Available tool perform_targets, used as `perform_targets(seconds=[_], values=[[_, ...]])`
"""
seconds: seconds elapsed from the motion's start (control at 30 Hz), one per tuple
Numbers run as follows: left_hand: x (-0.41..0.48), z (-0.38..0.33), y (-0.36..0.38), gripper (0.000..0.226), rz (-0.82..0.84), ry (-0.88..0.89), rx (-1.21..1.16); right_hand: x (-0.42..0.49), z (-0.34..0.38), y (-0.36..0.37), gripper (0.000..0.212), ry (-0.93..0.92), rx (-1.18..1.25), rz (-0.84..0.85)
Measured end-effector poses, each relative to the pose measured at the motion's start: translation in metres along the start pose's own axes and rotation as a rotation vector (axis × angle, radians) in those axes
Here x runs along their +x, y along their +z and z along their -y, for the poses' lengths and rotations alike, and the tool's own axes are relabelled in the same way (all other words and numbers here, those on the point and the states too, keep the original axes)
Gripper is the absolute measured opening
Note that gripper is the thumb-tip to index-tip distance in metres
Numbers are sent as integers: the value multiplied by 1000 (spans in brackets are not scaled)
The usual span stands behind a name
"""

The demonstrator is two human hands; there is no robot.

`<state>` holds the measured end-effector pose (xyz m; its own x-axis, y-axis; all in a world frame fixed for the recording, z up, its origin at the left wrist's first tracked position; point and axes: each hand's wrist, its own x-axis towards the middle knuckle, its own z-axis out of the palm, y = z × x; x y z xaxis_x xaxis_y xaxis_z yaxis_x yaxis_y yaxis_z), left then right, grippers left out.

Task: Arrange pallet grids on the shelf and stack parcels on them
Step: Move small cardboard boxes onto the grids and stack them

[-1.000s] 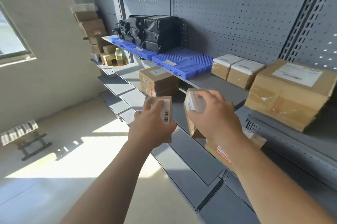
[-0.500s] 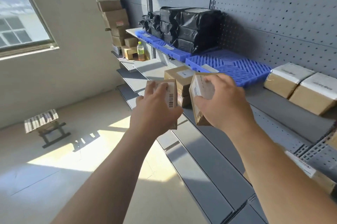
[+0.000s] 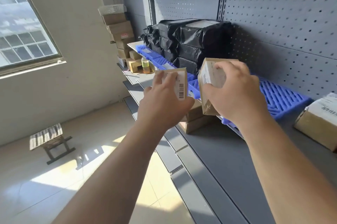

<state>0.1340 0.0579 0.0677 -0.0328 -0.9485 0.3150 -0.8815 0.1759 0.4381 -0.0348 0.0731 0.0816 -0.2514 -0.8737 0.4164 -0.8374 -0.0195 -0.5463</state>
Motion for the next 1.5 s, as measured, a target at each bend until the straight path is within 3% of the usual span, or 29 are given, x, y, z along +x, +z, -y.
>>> perform_targets(seconds=[0.37, 0.97, 1.5], values=[[111, -50, 59, 76, 81, 204, -122, 74, -57, -2, 52, 156, -163, -95], [220, -108, 132, 70, 507, 602, -103, 102, -85, 7, 52, 715, -359, -185], [247, -91, 141, 67, 623, 821, -32, 107, -58, 42, 56, 834, -445, -253]])
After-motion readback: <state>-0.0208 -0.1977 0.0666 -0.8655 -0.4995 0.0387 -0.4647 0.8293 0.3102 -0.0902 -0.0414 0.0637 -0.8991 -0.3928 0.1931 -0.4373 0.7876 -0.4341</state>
